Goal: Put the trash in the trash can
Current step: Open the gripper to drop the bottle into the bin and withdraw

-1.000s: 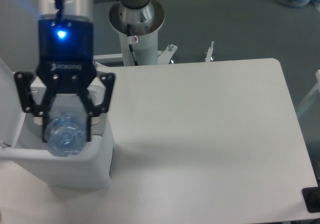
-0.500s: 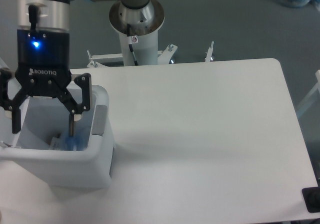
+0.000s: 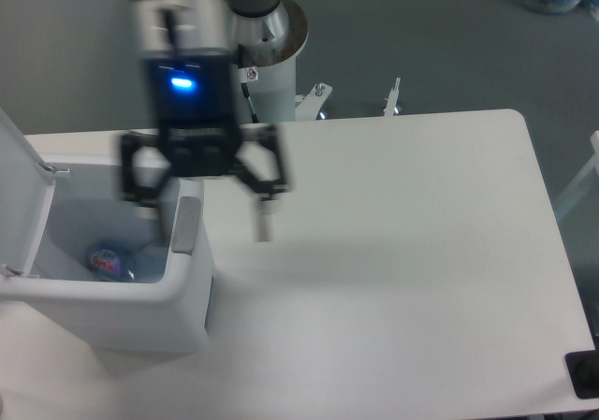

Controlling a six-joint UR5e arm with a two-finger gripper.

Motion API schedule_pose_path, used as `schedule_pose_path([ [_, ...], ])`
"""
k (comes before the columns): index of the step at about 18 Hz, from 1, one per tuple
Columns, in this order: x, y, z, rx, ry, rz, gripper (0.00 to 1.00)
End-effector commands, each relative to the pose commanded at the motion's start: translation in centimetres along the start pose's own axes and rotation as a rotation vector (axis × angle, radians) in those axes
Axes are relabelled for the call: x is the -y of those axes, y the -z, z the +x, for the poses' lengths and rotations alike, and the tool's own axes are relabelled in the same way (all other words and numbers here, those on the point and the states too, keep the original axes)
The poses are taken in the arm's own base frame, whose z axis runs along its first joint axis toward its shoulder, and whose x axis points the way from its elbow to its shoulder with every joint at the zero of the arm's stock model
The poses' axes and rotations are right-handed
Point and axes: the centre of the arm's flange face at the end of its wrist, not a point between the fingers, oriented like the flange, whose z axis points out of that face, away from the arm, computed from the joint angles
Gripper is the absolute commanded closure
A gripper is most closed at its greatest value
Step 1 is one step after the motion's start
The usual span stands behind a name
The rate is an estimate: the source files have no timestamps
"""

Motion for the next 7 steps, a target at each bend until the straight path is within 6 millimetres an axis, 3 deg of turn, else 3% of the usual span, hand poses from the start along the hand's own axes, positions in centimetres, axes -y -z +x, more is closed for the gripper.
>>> schedule_pose_path([
  [5, -5.3, -2.9, -4.4, -0.027, -0.207, -0.151, 0.00],
  [7, -5.9, -1.8, -5.4, -0.015, -0.211, -0.156, 0.00],
])
